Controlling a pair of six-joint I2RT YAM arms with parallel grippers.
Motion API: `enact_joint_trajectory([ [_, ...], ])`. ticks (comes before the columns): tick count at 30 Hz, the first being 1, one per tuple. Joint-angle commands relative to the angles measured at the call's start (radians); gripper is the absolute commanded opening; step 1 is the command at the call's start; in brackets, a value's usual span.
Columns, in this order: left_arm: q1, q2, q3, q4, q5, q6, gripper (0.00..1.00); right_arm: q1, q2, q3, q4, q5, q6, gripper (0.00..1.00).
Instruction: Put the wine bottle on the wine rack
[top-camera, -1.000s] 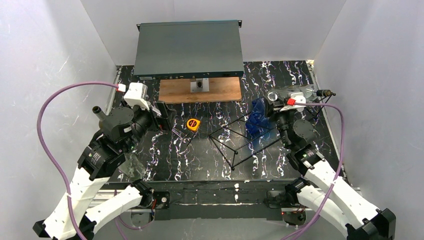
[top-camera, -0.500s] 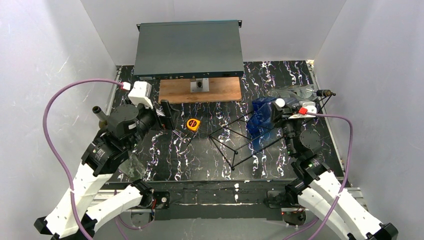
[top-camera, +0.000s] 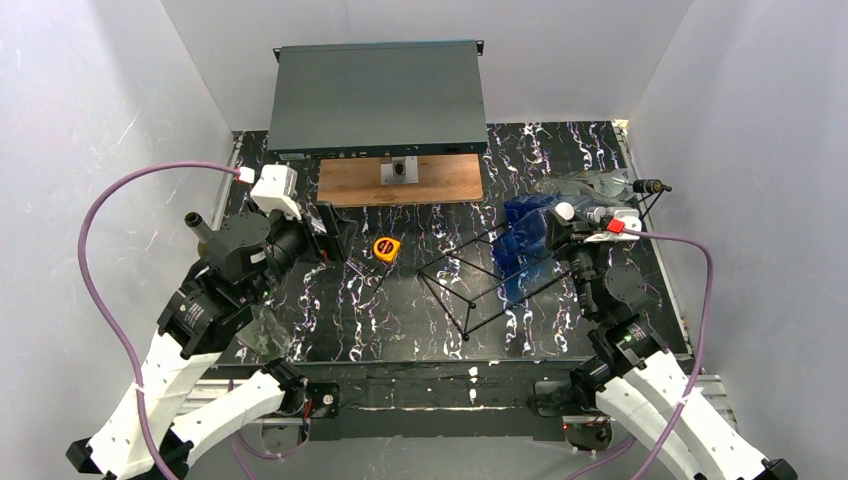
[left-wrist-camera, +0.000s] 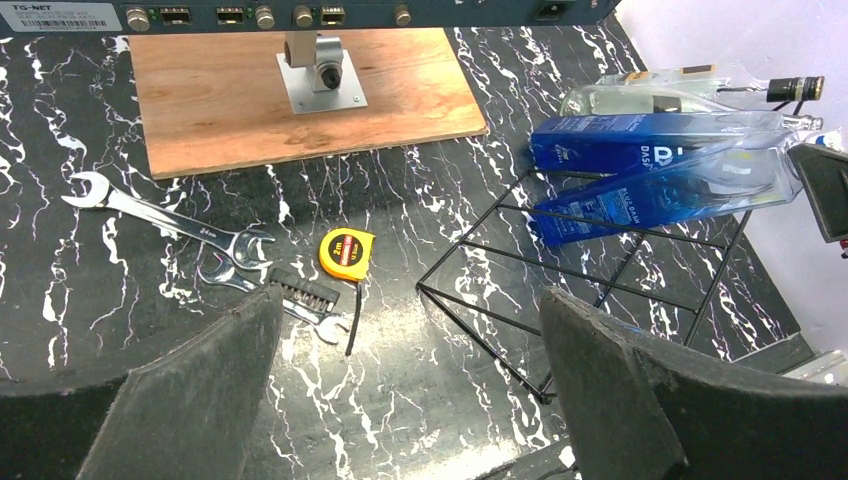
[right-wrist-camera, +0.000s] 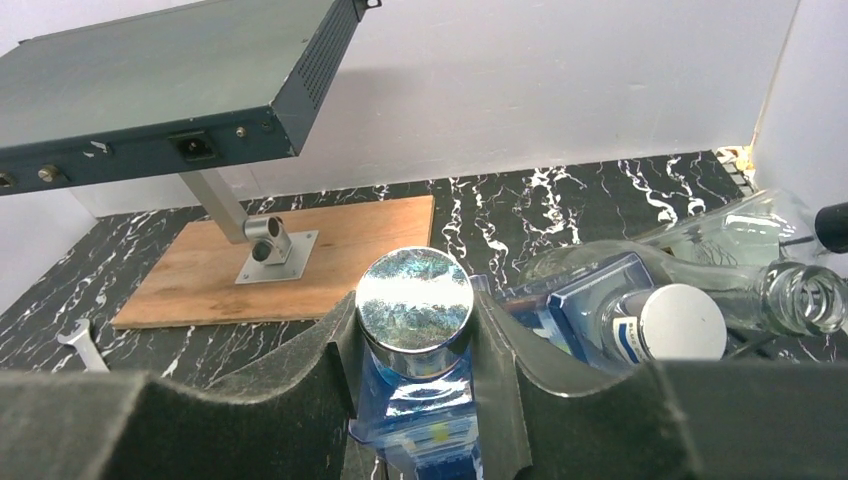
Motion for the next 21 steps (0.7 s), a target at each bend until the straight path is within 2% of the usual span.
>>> enact_joint_trajectory([
  [1,-0.002,-0.004,0.004,0.008,0.016,-0.015,0.99,0.002,-0.015,-0.024,-0.241,-0.010,0.088,0.06],
  [4,-0.003,-0.012,-0.016,0.016,0.020,-0.022,0.99,0.002,-0.045,-0.026,-0.291,-0.011,0.097,0.01],
  [21,-0.003,-0.045,-0.034,0.007,0.035,-0.038,0.99,0.002,-0.078,-0.032,-0.354,0.023,0.122,0.01],
])
